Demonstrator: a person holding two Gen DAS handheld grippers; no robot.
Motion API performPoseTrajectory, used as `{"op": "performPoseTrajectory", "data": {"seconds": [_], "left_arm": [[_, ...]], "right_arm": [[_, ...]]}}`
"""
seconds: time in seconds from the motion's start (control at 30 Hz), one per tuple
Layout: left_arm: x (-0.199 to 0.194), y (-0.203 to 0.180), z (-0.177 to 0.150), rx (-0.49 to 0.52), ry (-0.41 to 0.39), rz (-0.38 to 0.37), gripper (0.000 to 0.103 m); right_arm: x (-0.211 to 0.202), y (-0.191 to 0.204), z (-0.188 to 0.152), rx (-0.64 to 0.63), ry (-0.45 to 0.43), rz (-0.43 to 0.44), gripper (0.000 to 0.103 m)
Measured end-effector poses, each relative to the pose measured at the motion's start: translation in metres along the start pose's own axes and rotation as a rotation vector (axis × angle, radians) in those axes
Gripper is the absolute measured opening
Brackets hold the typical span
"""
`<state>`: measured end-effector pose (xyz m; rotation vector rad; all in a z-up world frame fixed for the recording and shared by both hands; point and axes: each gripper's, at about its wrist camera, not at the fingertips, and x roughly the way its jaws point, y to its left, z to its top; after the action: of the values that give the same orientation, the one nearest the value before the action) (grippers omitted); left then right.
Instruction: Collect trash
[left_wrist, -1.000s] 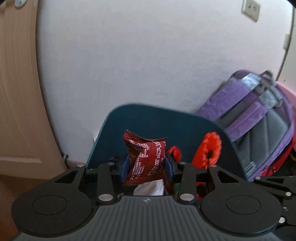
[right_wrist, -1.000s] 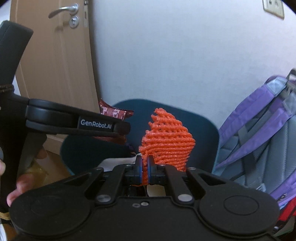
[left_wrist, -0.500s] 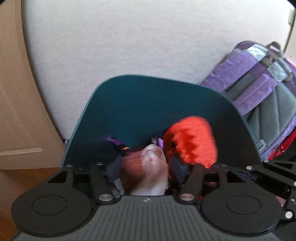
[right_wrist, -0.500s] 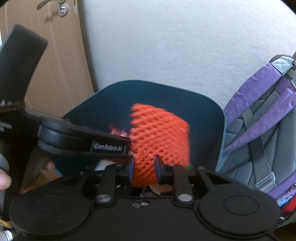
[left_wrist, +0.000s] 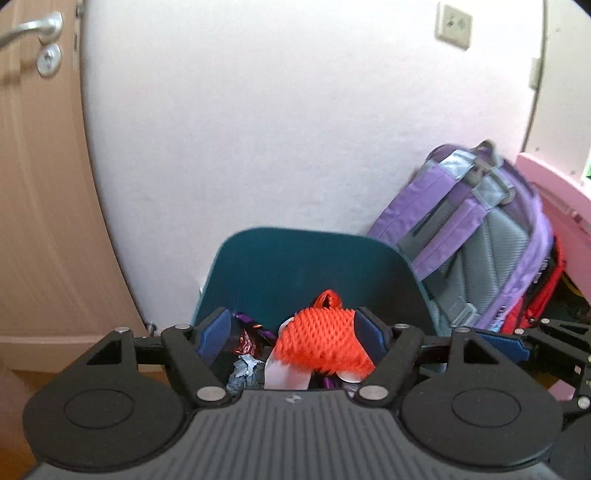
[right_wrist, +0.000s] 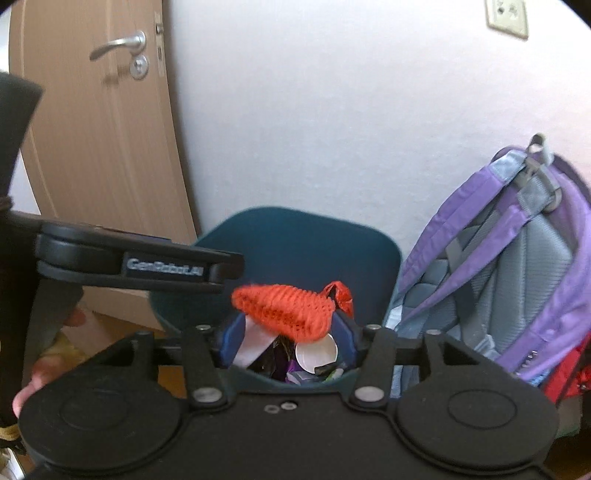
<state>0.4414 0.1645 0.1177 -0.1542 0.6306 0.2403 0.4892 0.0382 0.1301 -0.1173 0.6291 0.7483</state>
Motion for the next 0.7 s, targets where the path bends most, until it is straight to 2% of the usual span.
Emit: {"op": "performPoseTrajectory", "data": {"seconds": [0.27,0.5,0.7], "left_arm": [[-0.083,-0.002,-0.015,0.026,-0.091,-0.013,0.075],[-0.139,-0.003,-0.049,0.05,-0.15,-0.033,0.077],[-0.176,-0.005,-0.08,0.066,-0.187,-0.03,0.08]], "right_arm": [[-0.063,0.008,-0.004,0.029,-0.081,-0.018,0.061],[-0.111,0.013,-0.023,0.053,-0.149,-0.043,0.069],[-0.144,0.023,-0.043,0.061,-0.196,-0.039,0.081]]}}
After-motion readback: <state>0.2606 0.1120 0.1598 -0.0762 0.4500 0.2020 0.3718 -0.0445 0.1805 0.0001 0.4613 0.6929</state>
